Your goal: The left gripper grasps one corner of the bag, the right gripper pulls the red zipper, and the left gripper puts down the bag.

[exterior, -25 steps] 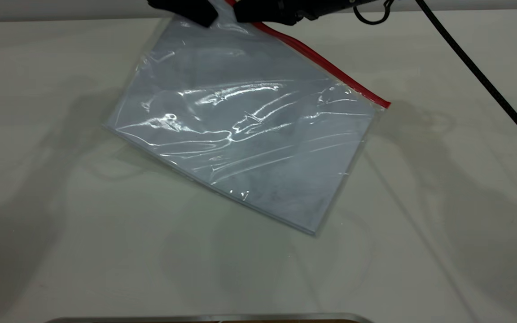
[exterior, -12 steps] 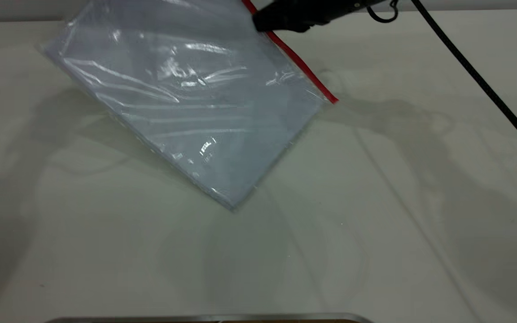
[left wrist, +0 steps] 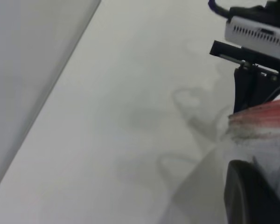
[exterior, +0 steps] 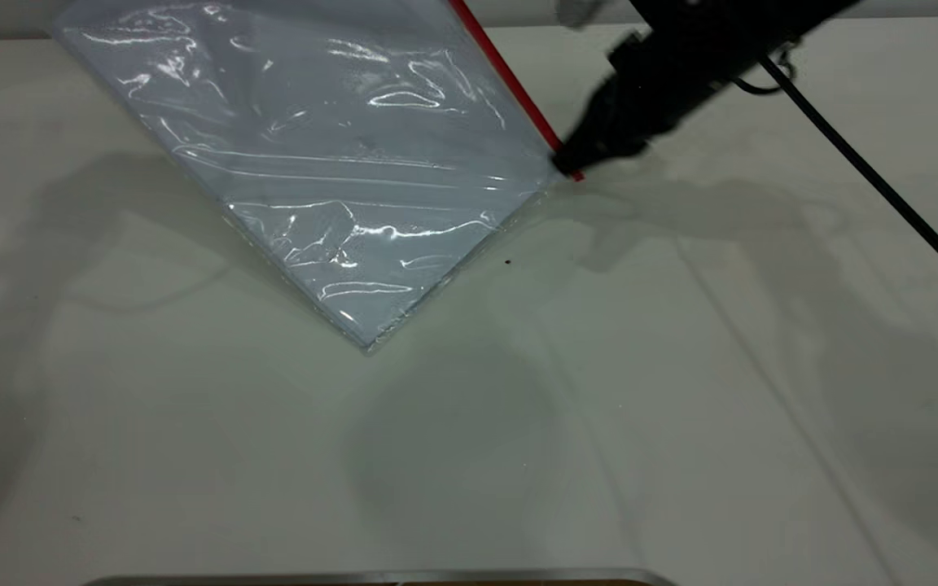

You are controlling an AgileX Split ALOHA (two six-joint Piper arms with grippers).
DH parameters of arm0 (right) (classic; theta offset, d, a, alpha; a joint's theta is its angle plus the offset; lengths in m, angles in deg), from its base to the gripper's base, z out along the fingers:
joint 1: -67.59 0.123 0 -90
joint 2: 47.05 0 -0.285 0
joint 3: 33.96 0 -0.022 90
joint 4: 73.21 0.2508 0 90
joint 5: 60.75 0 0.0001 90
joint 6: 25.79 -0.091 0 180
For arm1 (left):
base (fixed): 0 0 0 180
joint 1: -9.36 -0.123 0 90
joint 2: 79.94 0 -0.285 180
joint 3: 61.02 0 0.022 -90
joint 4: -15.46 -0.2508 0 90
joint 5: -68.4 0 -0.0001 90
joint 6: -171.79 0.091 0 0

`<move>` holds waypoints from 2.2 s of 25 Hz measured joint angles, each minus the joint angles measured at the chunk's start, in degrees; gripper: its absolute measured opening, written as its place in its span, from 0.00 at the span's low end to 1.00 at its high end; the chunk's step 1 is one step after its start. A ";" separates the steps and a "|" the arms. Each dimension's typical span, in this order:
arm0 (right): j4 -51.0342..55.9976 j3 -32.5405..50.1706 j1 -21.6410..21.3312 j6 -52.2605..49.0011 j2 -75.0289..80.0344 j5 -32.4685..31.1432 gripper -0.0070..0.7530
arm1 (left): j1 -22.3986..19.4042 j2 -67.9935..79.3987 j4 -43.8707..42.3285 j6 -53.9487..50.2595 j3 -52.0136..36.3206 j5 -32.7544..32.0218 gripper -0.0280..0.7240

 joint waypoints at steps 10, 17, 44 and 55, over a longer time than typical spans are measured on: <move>3.97 0.11 -1.77 -7.00 -0.63 -1.43 0.16 | 0.02 -0.14 0.54 0.02 0.00 -0.46 0.11; 11.16 0.31 -2.28 -7.18 -6.78 -8.22 0.65 | 0.04 0.47 -0.91 -4.75 -1.40 -1.50 0.11; -14.41 0.31 -2.60 -47.12 -60.05 -33.91 0.62 | -5.65 -1.17 10.42 -41.52 -2.30 -10.30 0.67; -41.82 13.76 -2.60 -74.28 -82.25 -33.99 0.62 | -7.87 -17.36 6.88 -46.77 -2.30 -10.91 0.67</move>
